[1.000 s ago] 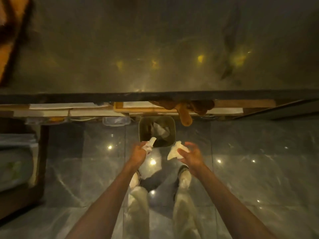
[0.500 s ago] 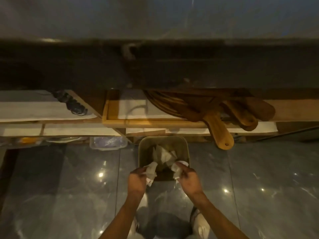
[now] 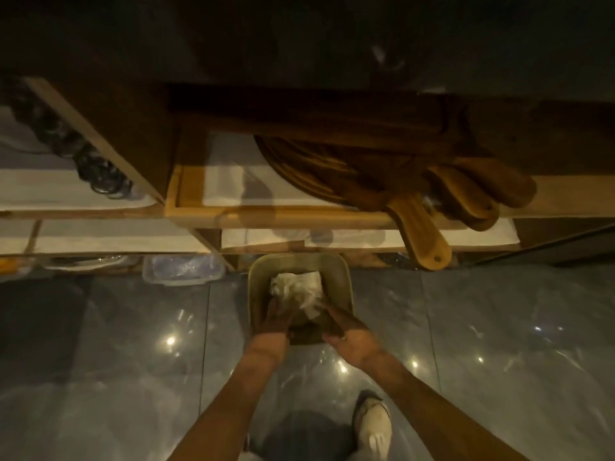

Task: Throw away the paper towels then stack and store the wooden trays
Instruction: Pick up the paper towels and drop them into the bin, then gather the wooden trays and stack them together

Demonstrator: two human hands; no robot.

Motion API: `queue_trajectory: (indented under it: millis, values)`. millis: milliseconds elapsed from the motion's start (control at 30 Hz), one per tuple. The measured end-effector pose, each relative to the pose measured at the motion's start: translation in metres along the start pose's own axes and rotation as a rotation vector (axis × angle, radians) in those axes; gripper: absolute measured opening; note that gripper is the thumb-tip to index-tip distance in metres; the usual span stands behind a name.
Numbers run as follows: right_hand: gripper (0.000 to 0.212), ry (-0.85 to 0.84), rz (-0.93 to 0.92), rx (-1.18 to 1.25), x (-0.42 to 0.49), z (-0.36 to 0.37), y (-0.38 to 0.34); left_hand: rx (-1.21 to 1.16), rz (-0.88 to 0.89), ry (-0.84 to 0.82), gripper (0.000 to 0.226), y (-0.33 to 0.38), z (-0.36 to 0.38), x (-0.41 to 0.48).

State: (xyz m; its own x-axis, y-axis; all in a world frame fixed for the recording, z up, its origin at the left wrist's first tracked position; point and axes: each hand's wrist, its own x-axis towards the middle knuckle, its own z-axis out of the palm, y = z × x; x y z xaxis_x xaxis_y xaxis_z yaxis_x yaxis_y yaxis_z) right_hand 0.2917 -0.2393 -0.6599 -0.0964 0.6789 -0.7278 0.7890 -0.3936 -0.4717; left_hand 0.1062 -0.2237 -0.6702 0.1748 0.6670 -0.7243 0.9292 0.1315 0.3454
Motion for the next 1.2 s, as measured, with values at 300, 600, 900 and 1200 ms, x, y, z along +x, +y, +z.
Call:
queue_trajectory:
  millis: [300, 600, 900, 1200]
  values:
    - [0.073, 0.033, -0.041, -0.551, -0.135, -0.046, -0.090, 0.319, -0.025, 0.064, 0.052, 0.015, -0.096, -0.153]
    - [0.069, 0.444, -0.286, -0.401, -0.315, -0.092, -0.243, 0.118, 0.030, 0.268, 0.044, 0.031, -0.230, -0.342]
    - [0.065, 0.563, -0.389, -0.416, -0.430, -0.166, -0.323, 0.132, 0.146, 0.580, 0.029, 0.008, -0.356, -0.490]
    - [0.079, 0.558, -0.301, -0.237, -0.457, -0.214, -0.355, 0.129, 0.138, 0.747, 0.032, 0.003, -0.412, -0.505]
